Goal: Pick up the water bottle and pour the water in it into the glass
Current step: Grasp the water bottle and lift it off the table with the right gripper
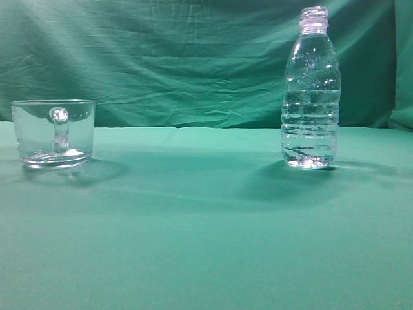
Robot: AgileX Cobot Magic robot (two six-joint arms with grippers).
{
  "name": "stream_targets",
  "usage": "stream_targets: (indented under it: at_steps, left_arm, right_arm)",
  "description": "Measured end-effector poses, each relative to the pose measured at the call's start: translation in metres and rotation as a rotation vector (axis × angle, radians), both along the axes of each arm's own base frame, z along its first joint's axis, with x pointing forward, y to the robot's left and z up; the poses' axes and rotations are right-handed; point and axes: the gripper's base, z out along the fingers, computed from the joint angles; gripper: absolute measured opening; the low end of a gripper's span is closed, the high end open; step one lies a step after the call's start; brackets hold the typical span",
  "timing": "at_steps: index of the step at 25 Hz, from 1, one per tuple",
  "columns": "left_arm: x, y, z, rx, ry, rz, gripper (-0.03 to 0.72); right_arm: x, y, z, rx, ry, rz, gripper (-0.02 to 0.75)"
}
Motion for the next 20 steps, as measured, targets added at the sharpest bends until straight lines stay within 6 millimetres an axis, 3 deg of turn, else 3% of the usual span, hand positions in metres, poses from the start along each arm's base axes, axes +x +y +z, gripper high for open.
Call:
stream_targets:
  at_steps: [3, 12, 17, 20]
  left_arm:
    - [0.000, 0.000, 0.000, 0.000, 0.000, 0.000, 0.000]
    - [0.000, 0.000, 0.000, 0.000, 0.000, 0.000, 0.000]
    - [0.000, 0.000, 0.000, 0.000, 0.000, 0.000, 0.000]
    - [0.000, 0.000, 0.000, 0.000, 0.000, 0.000, 0.000]
  right_arm:
    - [0.002, -0.001, 0.004, -0.023, -0.057, -0.003, 0.000]
    - [0.002, -0.003, 0.055, 0.248, -0.610, -0.044, 0.000]
    - [-0.004, -0.002, 0.101, 0.218, -0.533, -0.033, 0.000]
    - [0.007, -0.001, 0.117, 0.203, -0.386, -0.045, 0.000]
